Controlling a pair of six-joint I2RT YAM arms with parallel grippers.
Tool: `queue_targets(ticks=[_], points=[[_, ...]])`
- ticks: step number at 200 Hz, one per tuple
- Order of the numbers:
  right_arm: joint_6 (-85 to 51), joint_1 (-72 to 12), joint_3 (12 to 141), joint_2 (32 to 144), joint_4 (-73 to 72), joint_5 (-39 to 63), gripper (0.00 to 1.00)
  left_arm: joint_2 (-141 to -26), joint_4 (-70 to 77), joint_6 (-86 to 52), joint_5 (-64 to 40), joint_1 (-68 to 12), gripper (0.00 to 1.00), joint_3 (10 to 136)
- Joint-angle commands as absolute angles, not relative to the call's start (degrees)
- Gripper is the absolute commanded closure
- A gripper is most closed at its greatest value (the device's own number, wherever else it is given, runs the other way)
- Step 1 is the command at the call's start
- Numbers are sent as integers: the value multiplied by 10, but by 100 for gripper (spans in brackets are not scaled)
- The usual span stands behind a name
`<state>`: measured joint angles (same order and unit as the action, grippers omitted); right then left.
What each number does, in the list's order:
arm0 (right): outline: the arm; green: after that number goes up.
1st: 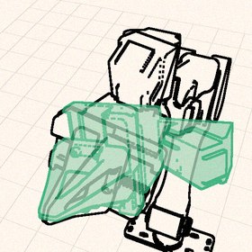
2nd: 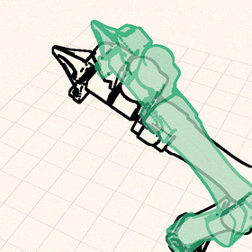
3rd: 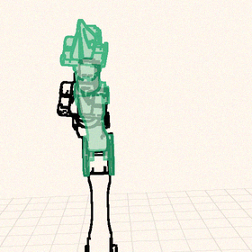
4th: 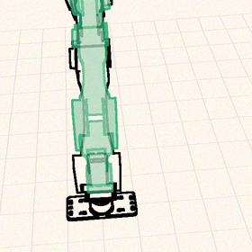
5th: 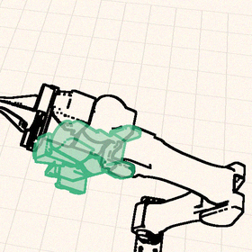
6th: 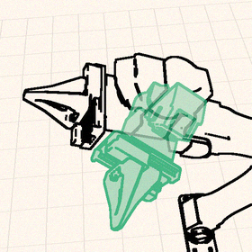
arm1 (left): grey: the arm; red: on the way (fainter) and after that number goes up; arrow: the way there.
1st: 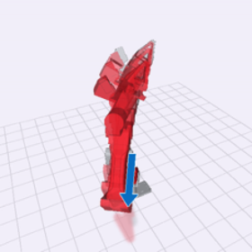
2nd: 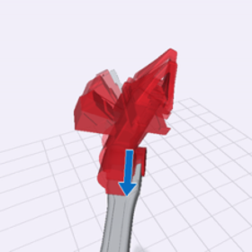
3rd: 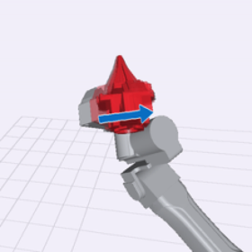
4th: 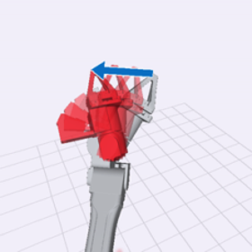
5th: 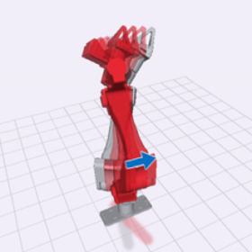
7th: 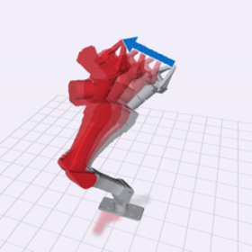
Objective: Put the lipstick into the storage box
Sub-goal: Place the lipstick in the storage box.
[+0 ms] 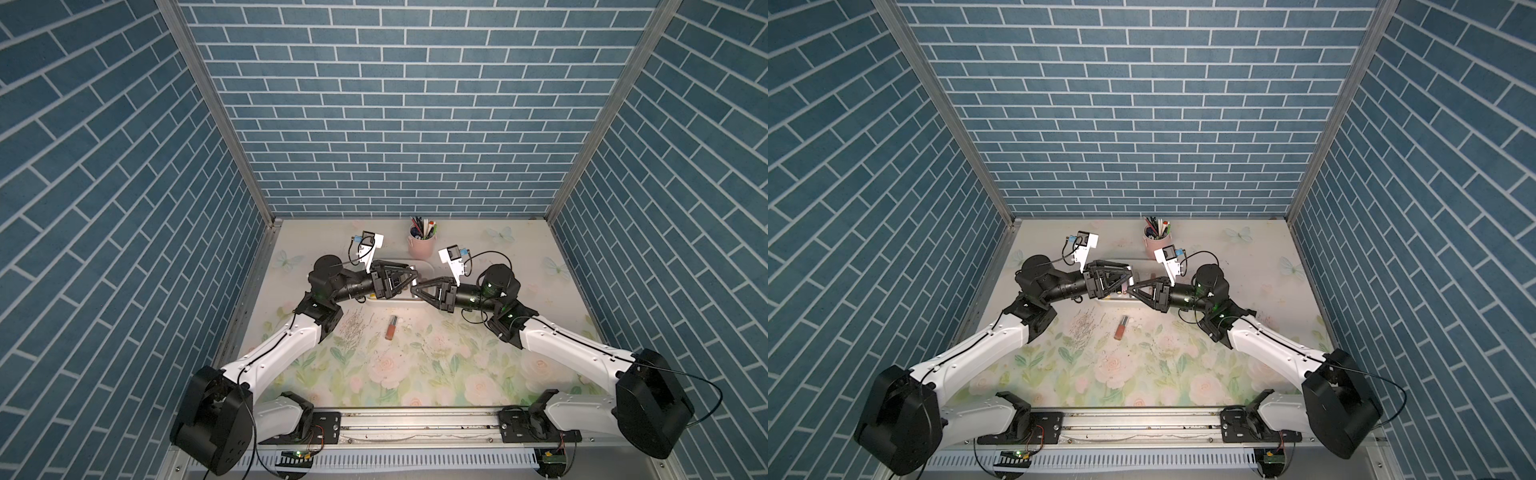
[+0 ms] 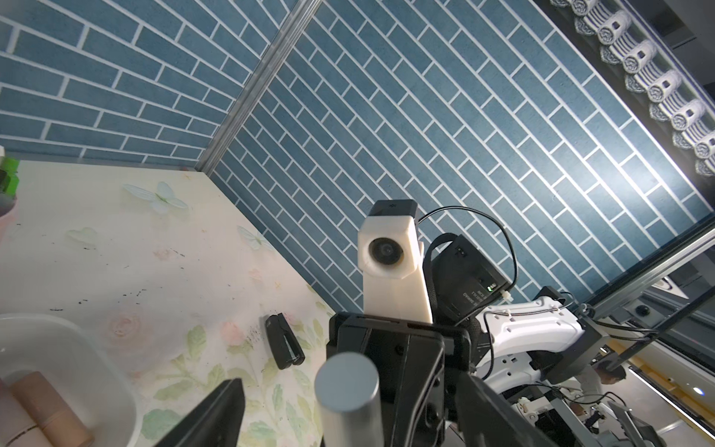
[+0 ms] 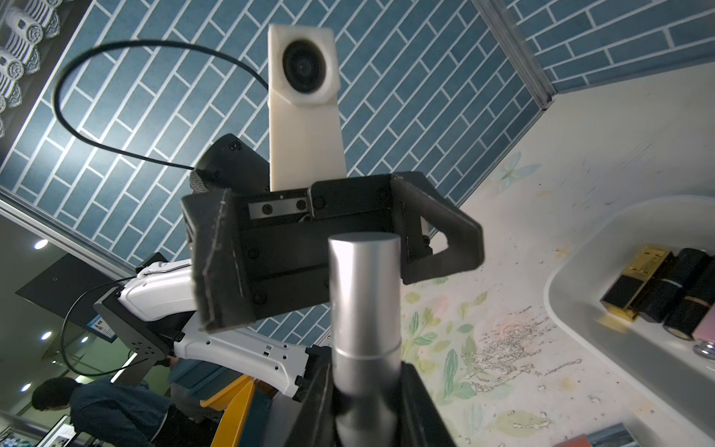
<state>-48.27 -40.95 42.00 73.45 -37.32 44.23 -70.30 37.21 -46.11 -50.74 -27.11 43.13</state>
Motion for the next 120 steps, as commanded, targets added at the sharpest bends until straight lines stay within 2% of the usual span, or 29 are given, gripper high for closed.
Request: queue_targets(ticks=[1,45,120], points=[[-491,-418,444,739,-404,452,84,-704,392,-458,-519,-278,19,448],[-489,-421,445,740,-401,444,85,-700,381,-453,-524,-279,30,445],[-482,-421,444,735,-391,436,85,-710,393,-466,-543,-282,57,446]])
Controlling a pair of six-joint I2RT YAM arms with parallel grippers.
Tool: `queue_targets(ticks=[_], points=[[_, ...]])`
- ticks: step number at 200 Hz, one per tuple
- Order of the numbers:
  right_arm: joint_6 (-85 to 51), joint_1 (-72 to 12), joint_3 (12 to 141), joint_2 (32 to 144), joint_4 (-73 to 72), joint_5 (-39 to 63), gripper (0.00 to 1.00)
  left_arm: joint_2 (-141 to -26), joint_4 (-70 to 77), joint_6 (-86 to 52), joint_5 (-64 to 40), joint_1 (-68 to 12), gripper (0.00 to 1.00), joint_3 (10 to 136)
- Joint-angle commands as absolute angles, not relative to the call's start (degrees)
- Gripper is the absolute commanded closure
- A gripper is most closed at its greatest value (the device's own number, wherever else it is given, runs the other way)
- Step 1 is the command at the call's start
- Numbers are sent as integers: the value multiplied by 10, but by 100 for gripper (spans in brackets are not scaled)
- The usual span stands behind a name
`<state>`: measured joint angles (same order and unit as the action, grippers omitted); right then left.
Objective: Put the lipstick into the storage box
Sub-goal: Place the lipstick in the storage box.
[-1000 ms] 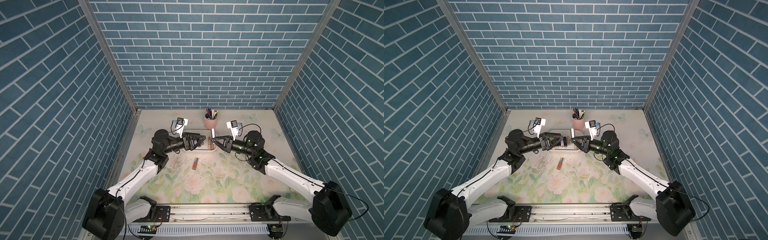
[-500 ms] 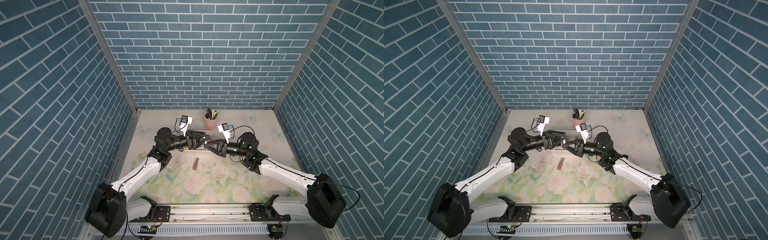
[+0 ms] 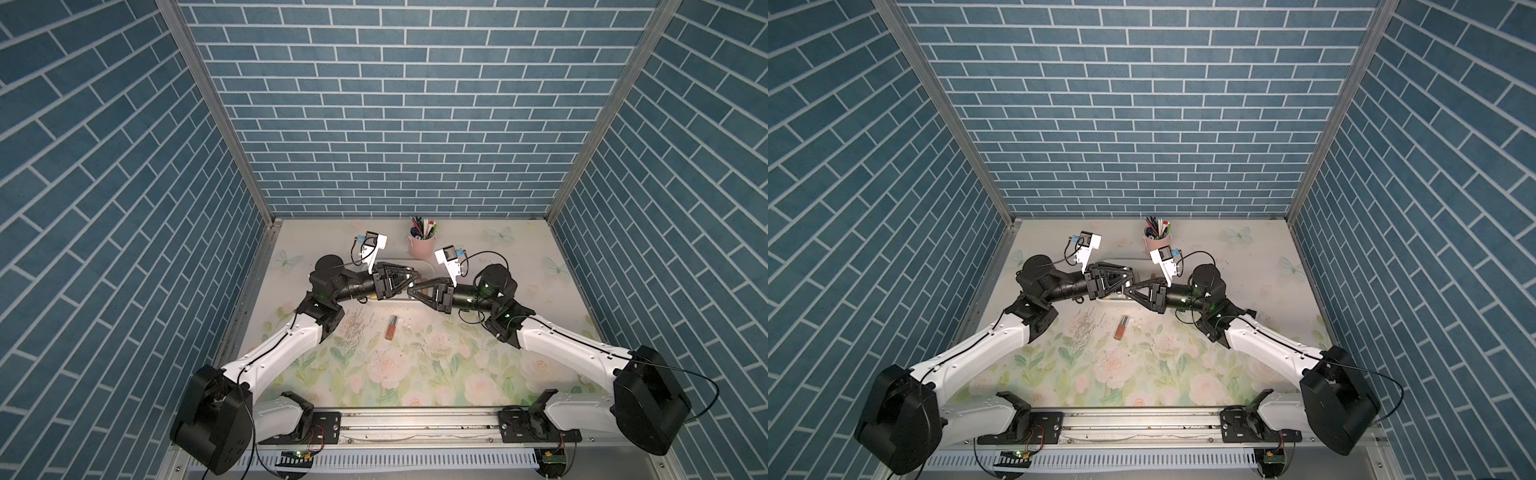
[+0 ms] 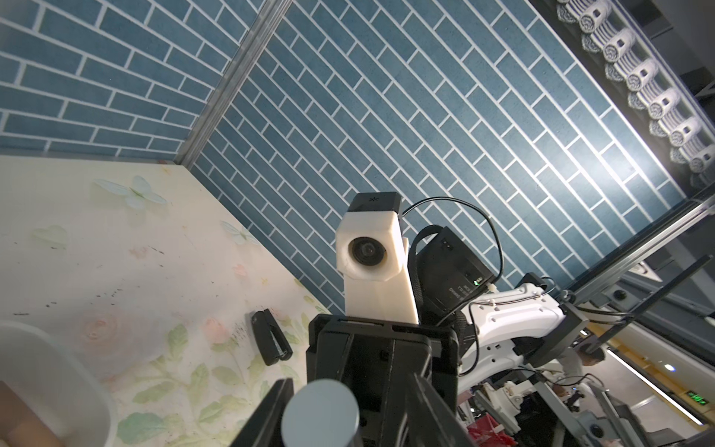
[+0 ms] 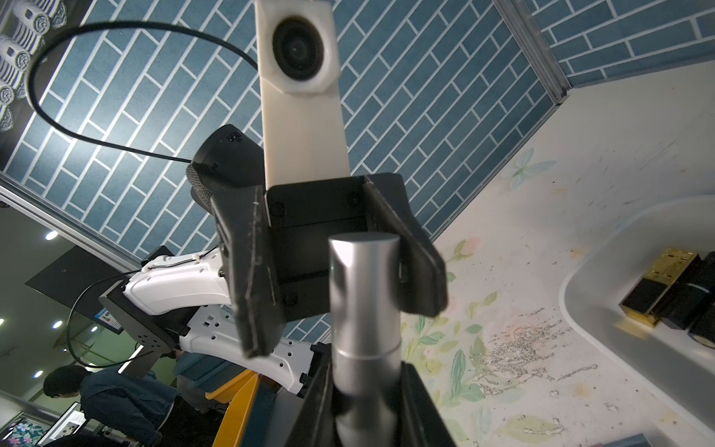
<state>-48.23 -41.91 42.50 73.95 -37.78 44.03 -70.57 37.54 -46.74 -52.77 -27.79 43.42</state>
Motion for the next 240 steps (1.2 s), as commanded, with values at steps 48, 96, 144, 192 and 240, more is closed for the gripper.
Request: queue_targets(ticks=[48,96,144,192,240], points=[[-470,-421,448,733,-378,428,86,-714,390,-466,-552,-284,70,448],[-469,-421,451,738,-375,424,86,-716,377,-457,-552,-285,84,451],[-467,-421,452,737,-371,420,68,-718,364,-450,-552,-285,90,455],[-464,-421,451,730,-369,416,41,-718,352,-443,-552,-286,92,457],[-454,-419,437,707,-385,422,35,-719,331,-431,-545,-286,92,461]])
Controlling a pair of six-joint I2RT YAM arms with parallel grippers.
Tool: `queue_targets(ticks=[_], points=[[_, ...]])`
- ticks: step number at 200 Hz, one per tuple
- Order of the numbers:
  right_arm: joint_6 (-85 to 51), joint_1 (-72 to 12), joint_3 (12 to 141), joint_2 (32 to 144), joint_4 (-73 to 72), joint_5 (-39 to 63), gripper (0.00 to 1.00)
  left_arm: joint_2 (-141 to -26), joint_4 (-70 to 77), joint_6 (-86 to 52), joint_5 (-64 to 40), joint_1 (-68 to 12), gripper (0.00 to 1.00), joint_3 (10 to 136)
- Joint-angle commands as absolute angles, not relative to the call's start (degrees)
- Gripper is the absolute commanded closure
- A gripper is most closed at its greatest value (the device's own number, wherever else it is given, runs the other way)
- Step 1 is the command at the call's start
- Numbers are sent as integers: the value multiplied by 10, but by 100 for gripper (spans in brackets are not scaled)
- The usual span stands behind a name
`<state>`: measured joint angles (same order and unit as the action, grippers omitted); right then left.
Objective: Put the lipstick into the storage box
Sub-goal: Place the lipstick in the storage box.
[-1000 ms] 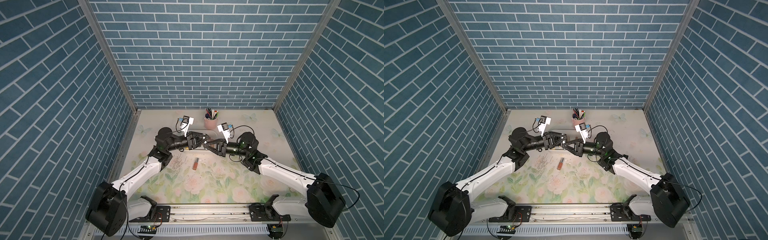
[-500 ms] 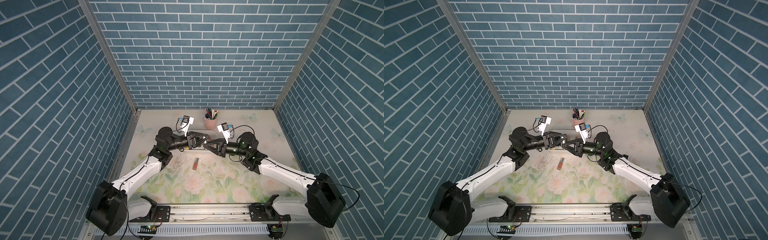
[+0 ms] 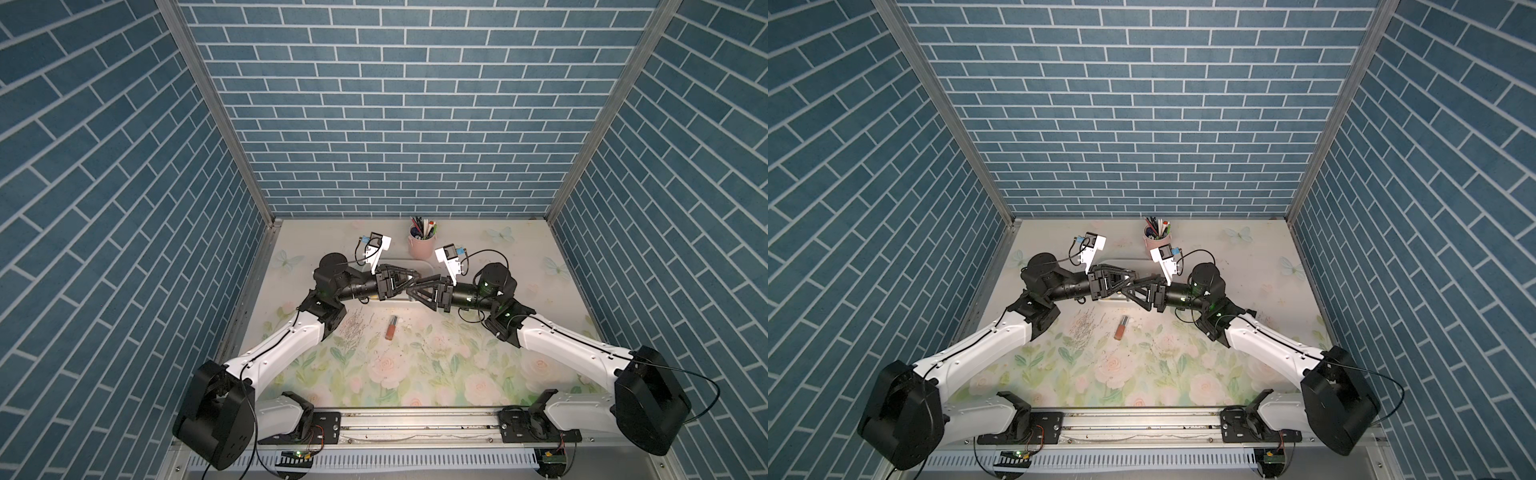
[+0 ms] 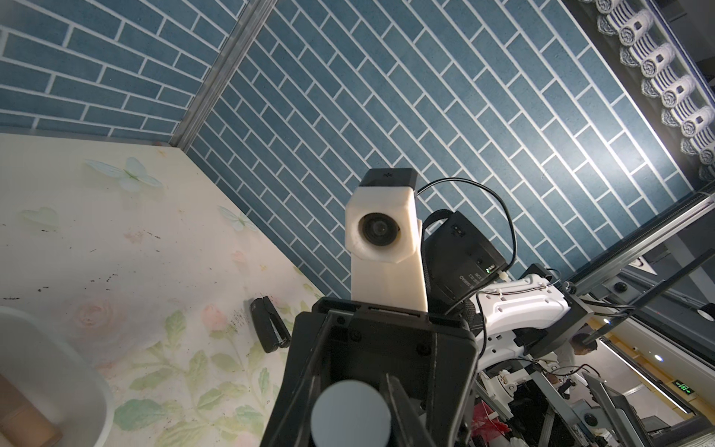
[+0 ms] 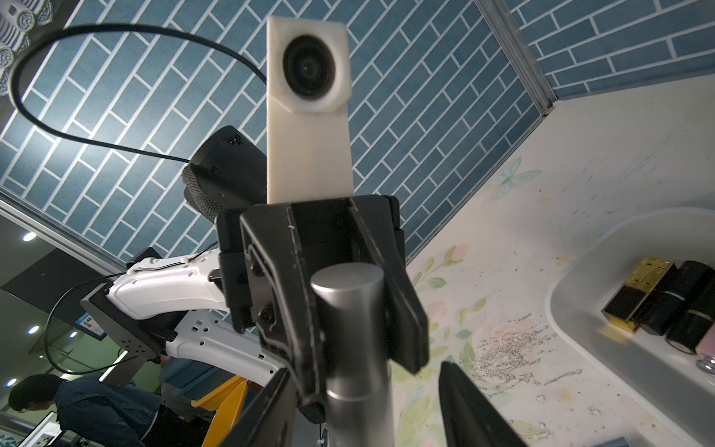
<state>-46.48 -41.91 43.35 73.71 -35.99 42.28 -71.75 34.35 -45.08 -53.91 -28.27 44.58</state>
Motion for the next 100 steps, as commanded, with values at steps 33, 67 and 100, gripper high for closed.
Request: queue_targets(ticks=[33,67,100], points=[[-454,-407,426,689,-383,426,34,-725,306,-419,-530,-286,92,470],[-451,-391,408,669,-366,423,34,-734,223,-374,-488,-286,93,498],[-438,-374,390,646,-333,411,34,-747,89,-294,-416,-286,93,552]])
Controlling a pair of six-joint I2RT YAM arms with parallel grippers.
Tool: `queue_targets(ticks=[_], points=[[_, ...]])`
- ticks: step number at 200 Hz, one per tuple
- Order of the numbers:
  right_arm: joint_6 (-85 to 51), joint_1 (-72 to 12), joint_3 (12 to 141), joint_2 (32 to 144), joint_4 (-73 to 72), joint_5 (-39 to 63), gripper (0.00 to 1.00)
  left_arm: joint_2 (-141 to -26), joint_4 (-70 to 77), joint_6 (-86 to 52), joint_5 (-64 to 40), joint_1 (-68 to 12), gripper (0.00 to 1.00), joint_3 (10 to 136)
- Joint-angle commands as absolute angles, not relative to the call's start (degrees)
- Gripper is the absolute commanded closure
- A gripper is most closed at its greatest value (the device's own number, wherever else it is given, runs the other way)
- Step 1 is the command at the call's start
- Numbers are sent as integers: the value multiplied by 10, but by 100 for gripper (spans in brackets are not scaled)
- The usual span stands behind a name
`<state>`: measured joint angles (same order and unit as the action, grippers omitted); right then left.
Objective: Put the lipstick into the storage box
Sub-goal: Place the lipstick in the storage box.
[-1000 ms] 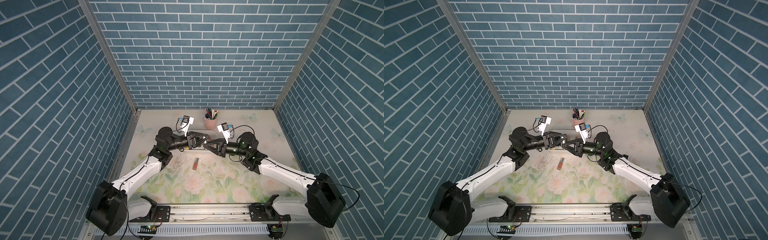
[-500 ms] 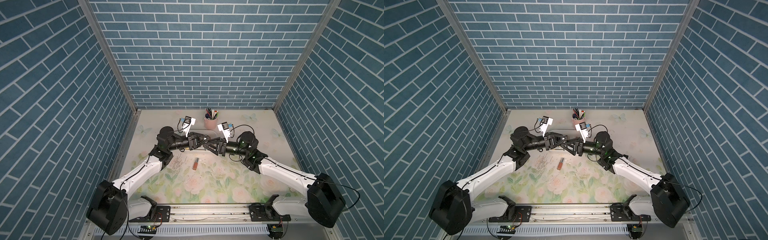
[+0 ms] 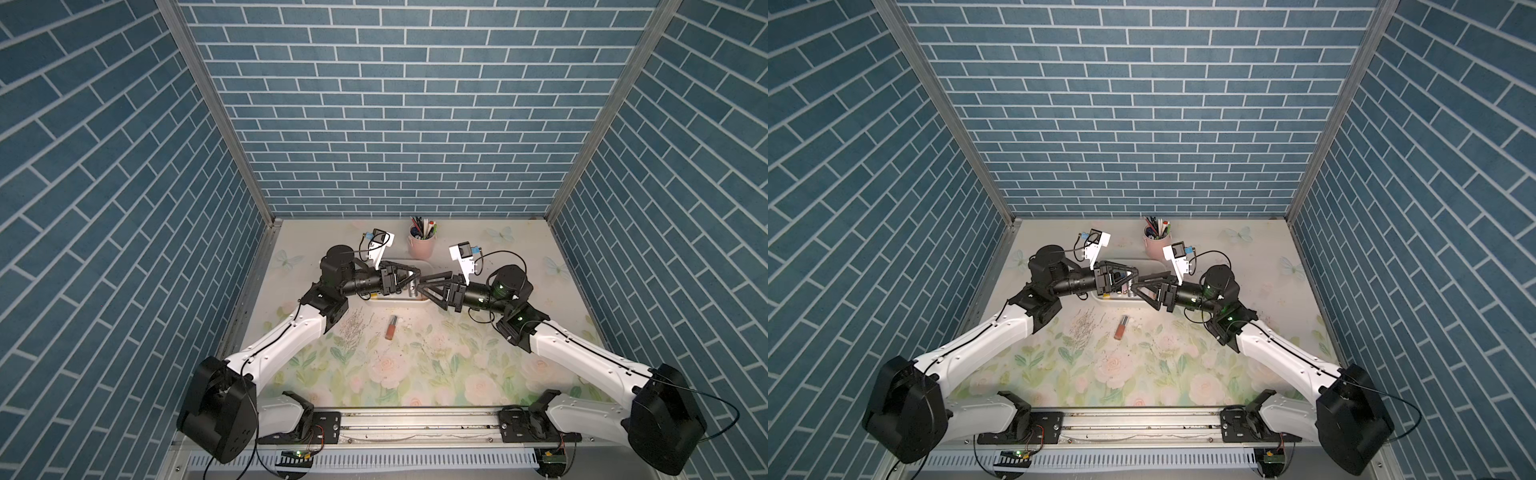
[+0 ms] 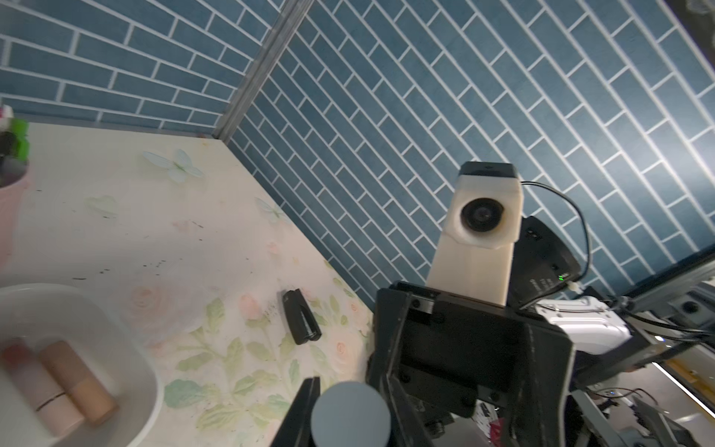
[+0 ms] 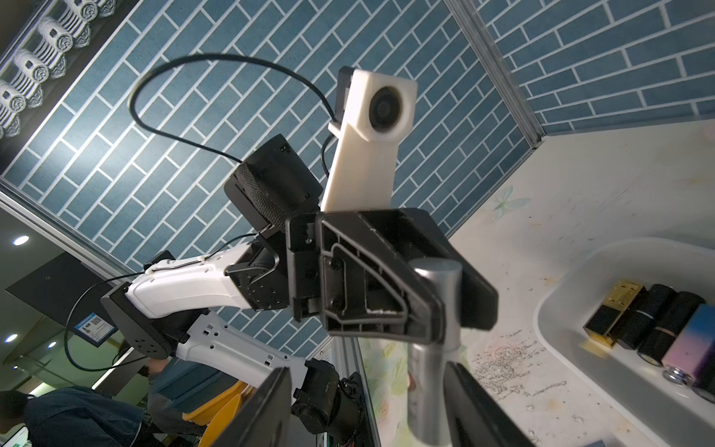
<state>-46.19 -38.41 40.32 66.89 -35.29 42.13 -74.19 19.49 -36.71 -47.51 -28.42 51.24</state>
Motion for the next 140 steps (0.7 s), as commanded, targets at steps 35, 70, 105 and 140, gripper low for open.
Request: queue_targets(ticks=[35,70,105,140], points=[[-411,-357,390,639,-249,372,34,-766,7,-254,-328,-288,92,591],[-368,-350,408,646,-129,293,34,-798,-59,-235,-240,-290,92,620],[-328,-350,433,663,-19,204,34,-841,-108,-223,-157,-299,92,665],[-313,-349,439,682,28,161,34,-912,-149,-200,-93,-322,92,734]])
